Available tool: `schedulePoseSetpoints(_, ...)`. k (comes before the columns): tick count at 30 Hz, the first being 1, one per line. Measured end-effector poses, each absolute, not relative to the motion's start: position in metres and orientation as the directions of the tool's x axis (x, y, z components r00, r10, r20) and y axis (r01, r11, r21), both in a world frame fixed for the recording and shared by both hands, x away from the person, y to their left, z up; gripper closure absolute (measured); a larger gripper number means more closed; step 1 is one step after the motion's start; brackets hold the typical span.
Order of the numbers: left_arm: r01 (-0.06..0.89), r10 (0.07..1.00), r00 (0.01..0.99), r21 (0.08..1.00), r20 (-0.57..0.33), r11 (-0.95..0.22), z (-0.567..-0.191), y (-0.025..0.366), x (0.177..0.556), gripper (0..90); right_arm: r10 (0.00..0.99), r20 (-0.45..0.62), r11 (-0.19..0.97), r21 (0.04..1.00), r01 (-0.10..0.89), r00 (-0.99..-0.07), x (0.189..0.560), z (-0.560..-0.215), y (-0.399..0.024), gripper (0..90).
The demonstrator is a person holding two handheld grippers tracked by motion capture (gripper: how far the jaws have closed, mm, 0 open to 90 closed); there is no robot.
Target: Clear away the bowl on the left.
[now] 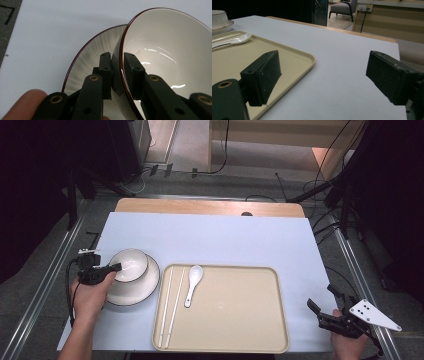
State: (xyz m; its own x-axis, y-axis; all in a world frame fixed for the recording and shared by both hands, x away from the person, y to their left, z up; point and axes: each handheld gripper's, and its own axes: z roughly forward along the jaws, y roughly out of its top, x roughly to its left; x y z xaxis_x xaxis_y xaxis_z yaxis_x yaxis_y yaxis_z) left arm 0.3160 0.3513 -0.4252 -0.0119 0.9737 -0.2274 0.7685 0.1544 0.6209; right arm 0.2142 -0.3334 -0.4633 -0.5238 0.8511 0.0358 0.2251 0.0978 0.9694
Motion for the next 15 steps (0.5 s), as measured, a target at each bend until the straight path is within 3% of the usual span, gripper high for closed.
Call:
schedulePoseSetpoints(6,0.775,0.981,0.004,0.62,-0.194,0.12,-0.4242,0.3502,0.3166,80.9,0.851,0.036,0.098,0.969,0.226,-0.523,0.2138,-0.463,-0.3329,13.1)
schedulePoseSetpoints(15,0.743,0.975,0.008,0.654,-0.222,0.143,-0.424,0.3559,0.3132,82.7,0.85,0.037,0.1,0.968,0.23,-0.526,0.2154,-0.4642,-0.3315,13.1)
